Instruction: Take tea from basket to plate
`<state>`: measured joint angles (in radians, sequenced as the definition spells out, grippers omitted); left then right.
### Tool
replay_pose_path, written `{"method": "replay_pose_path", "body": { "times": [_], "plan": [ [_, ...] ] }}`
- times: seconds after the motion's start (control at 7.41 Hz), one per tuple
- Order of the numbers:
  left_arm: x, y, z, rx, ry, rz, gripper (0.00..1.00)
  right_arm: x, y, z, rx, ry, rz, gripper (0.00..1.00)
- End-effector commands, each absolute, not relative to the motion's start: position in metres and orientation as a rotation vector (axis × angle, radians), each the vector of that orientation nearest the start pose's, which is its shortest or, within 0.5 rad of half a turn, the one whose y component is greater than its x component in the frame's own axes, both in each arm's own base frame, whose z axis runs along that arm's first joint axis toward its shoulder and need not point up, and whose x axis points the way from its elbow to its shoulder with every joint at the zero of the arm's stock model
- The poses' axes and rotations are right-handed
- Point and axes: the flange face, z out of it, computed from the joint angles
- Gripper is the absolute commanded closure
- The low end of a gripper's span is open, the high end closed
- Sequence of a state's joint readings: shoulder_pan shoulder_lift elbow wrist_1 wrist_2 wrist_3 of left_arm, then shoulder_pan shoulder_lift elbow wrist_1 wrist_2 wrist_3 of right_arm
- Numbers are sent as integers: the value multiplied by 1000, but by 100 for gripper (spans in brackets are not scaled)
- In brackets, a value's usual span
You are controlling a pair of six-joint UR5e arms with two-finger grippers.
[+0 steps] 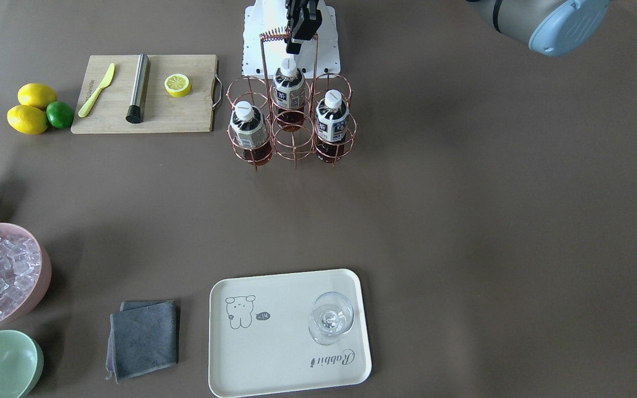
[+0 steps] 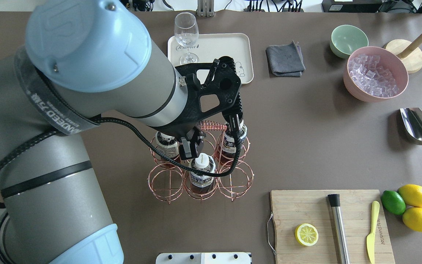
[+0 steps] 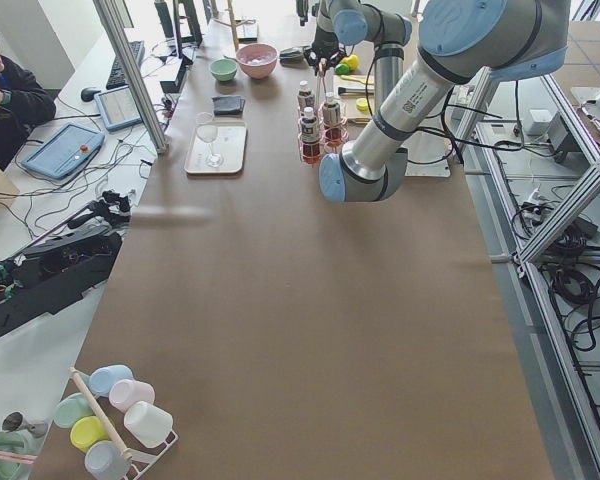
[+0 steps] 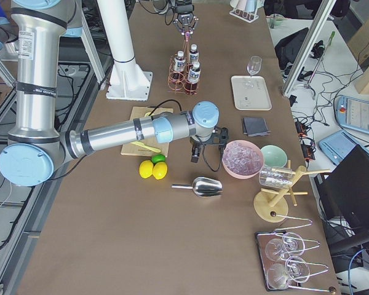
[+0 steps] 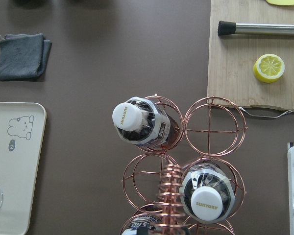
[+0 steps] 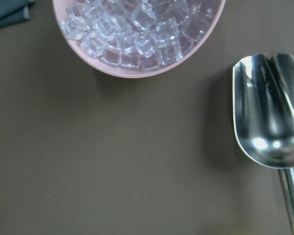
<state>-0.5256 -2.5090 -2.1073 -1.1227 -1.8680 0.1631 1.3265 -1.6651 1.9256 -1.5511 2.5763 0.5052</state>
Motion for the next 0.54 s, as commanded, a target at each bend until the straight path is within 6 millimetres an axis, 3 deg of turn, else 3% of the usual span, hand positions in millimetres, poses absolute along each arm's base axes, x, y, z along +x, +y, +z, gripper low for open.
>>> {"method": "replay_pose_path", "body": {
  "times": [0.0,0.4],
  "plan": [
    [395,-346,-9,844,737,1205,100,-144,-516,417,-281,-1069,270,1],
    [401,-351,3,824,726,1205,100,-227,-536,336,-401,-1071,346,1]
  ]
}}
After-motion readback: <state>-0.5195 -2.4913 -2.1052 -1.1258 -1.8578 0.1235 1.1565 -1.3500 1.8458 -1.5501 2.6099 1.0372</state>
